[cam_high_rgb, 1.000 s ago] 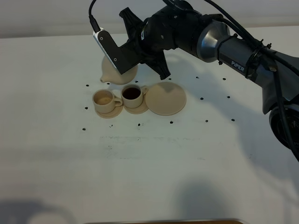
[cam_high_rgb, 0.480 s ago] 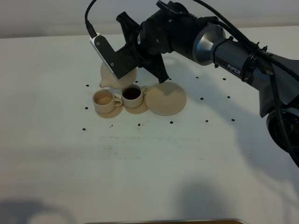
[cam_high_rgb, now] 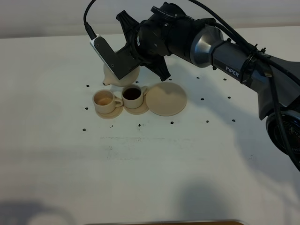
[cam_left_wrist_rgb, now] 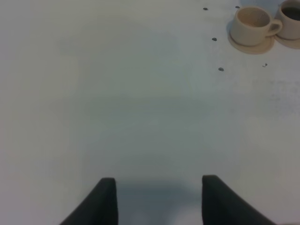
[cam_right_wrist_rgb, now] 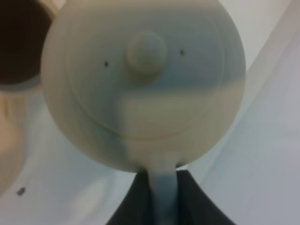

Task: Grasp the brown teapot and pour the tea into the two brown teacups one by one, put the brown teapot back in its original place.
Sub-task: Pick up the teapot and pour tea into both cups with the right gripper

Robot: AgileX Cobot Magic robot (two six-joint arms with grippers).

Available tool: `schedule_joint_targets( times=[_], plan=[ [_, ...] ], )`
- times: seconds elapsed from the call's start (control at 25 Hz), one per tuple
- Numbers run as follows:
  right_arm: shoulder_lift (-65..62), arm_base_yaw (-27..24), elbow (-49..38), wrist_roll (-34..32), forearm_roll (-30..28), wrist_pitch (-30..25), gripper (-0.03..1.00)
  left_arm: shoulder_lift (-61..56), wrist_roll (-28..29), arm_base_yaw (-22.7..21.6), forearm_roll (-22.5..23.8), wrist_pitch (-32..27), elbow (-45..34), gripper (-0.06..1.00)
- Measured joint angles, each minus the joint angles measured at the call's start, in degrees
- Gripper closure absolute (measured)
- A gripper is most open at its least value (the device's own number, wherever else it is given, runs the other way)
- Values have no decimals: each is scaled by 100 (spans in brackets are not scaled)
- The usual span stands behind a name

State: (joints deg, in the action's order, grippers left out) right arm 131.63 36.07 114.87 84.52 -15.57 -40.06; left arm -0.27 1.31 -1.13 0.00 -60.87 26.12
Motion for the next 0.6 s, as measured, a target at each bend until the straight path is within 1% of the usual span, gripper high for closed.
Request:
schedule_joint_targets(
  times=[0.24,0.6],
  plan=[
    [0,5,0,-19,-6,-14,88,0,0,0,0,0,0,47],
    [0,136,0,-24,-272,-185,88,0,0,0,0,0,0,47]
  ],
)
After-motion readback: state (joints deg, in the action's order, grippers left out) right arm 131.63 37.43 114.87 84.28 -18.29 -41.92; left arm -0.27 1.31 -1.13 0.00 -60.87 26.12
